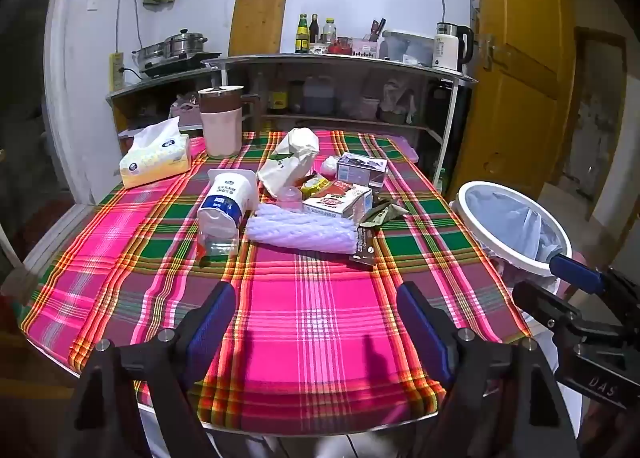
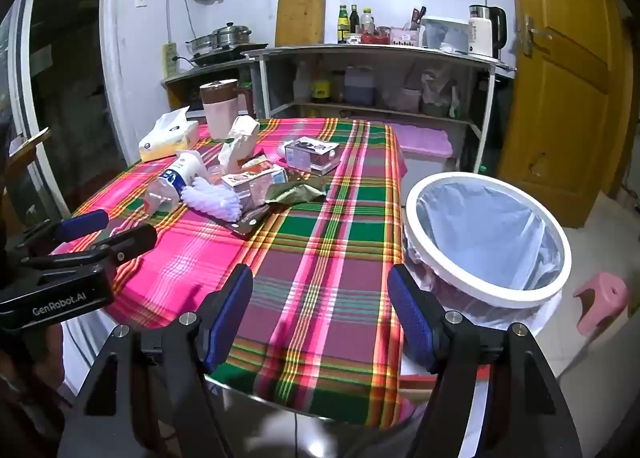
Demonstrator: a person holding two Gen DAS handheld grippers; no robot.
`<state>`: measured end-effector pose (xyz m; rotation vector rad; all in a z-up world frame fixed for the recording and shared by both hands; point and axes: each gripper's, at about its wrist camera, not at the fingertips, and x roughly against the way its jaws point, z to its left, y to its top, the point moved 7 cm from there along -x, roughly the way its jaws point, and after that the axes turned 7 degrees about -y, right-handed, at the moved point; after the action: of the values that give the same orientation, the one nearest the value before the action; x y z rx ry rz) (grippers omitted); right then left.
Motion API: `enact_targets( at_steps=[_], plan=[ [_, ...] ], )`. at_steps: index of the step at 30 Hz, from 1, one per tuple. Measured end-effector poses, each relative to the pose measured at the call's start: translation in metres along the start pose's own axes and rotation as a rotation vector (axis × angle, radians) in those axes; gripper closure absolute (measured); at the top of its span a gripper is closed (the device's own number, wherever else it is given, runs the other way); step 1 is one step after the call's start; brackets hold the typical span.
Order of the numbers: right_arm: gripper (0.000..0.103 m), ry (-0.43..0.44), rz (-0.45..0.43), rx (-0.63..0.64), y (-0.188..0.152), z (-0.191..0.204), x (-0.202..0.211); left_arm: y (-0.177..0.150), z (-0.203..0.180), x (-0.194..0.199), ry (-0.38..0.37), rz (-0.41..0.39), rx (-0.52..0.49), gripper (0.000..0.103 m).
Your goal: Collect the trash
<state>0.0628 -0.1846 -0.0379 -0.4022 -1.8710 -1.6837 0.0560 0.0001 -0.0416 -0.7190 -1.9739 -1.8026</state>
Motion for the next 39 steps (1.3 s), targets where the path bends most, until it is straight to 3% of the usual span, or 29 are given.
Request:
enact_targets(
  at_steps=[39],
  plan=[
    [0.033, 0.005, -0.014, -0.009, 0.000, 0.001, 0.005, 0.002, -0.004, 0.012, -0.003, -0.015, 0.001, 0.020]
  ],
)
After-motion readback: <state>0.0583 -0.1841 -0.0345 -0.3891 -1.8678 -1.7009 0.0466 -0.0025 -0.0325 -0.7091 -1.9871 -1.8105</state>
